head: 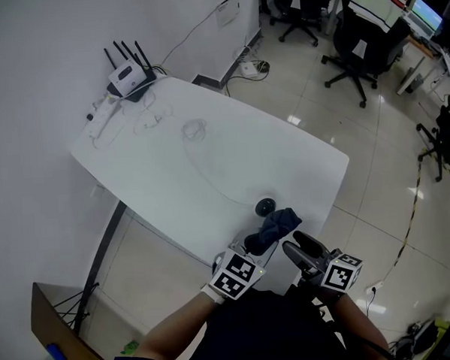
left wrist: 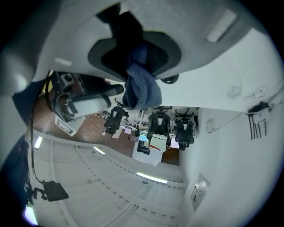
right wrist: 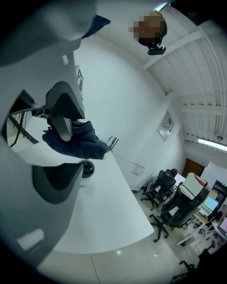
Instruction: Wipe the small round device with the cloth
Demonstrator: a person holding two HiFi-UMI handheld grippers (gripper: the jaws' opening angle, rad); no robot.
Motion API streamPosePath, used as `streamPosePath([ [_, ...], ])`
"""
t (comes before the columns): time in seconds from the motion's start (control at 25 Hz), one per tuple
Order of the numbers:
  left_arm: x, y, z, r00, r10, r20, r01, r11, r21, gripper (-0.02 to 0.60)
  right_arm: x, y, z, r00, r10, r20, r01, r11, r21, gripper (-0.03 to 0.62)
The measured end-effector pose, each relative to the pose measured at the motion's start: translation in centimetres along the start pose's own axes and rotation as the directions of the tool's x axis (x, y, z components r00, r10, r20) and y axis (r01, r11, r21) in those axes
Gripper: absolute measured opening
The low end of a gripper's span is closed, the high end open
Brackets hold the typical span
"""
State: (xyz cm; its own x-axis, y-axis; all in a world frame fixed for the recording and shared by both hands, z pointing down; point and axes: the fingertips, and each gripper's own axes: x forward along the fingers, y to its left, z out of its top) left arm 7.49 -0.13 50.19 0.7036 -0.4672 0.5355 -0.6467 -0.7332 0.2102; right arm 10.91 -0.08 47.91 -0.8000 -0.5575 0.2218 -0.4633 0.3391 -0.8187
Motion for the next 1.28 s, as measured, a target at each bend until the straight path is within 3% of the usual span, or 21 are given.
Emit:
streamPosePath([
  [0.2, -0.3, -1.6, 0.2, 1.0, 0.015, 0.024, -0.017, 0.996, 0.083, 0.105, 2.7, 2.2, -1.9, 0.993, 0.079, -0.086, -0.071, 0.994, 0.086, 0.365],
  [0.36, -0.9, -2.0, 0.4, 1.0, -0.001, 0.028, -0.001, 0.997, 0.075, 0.11, 3.4, 2.4, -2.1, 0.992, 0.063, -0.109, -0.056, 0.996, 0.062, 0.365],
  [0.44, -1.1, -2.0, 0.3, 1.0, -0.012, 0.027, 0.012, 0.999, 0.033, 0.107, 3.6, 2.5, -2.2, 0.993, 0.059, -0.106, -0.056, 0.998, 0.034, 0.363],
  [0.52, -1.2, -2.1, 0.1, 0.999, -0.033, 0.023, 0.034, 0.999, -0.02, 0.107, 3.5, 2.7, -2.1, 0.995, 0.052, -0.09, -0.051, 0.999, 0.009, 0.325],
  [0.6, -1.1, -2.5, 0.0, 0.998, -0.065, 0.009, 0.065, 0.998, -0.019, 0.107, 3.2, 2.3, -2.0, 0.996, 0.043, -0.083, -0.043, 0.999, 0.006, 0.303],
  [0.68, -0.9, -3.3, -0.4, 0.994, -0.1, -0.033, 0.102, 0.994, 0.05, 0.119, 2.8, 1.7, -2.3, 0.994, 0.048, -0.098, -0.046, 0.999, 0.024, 0.271],
  [0.76, -0.6, -4.2, -1.2, 0.987, -0.124, -0.1, 0.137, 0.981, 0.138, 0.169, 2.3, 1.0, -2.6, 0.992, 0.045, -0.12, -0.042, 0.999, 0.028, 0.221],
  [0.8, -0.4, -4.5, -1.7, 0.983, -0.133, -0.129, 0.154, 0.974, 0.167, 0.207, 2.0, 0.8, -2.7, 0.992, 0.034, -0.123, -0.031, 0.999, 0.019, 0.183],
  [0.84, -0.3, -4.7, -1.9, 0.979, -0.142, -0.148, 0.168, 0.969, 0.182, 0.255, 1.8, 0.5, -2.6, 0.993, 0.019, -0.12, -0.018, 1.0, 0.009, 0.095],
  [0.88, -0.2, -4.9, -2.0, 0.976, -0.152, -0.155, 0.18, 0.966, 0.183, 0.264, 1.7, 0.2, -2.4, 0.994, 0.008, -0.109, -0.008, 1.0, 0.003, 0.093],
  [1.12, -1.1, -3.0, -0.4, 0.989, -0.142, -0.051, 0.145, 0.988, 0.056, 0.279, 1.0, -1.6, 1.1, 0.998, -0.051, 0.024, 0.052, 0.999, -0.011, 0.083],
  [1.28, -2.3, -0.1, 0.7, 0.997, -0.074, 0.033, 0.077, 0.994, -0.083, 0.258, 1.0, -2.9, 3.4, 0.995, -0.1, 0.024, 0.102, 0.986, -0.13, 0.081],
])
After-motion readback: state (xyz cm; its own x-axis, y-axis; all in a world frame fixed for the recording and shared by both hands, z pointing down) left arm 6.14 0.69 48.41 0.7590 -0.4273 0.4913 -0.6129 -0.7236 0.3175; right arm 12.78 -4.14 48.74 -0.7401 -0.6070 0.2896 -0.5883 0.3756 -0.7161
